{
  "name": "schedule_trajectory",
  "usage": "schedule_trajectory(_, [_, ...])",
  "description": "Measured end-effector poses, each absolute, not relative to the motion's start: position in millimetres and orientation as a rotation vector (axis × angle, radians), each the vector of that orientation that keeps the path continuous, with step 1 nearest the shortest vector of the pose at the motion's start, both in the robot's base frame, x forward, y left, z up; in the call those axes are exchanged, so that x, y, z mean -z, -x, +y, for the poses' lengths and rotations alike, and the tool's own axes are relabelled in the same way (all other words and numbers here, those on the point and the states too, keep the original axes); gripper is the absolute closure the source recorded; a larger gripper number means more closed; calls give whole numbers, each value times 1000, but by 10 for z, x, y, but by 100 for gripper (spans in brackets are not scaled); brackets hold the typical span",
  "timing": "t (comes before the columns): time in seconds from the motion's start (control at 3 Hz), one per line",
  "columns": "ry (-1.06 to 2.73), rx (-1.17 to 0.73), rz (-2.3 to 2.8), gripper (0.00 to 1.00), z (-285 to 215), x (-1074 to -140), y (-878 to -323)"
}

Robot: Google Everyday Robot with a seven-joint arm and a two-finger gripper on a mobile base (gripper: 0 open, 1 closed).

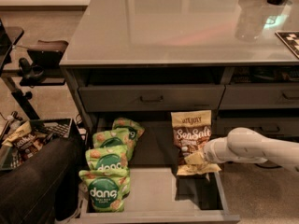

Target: Pick brown chip bag from middle drawer and place on counter

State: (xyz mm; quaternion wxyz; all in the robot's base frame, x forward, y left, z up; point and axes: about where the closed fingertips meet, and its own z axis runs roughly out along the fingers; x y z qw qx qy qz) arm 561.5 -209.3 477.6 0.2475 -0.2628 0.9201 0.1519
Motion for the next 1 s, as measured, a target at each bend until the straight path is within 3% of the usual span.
schedule_trajectory(0.33, [815,-410,2512,100,-2167,-4950,-5233])
schedule_trajectory(1.0, [972,-374,2354,100,-2104,-5577,-5314])
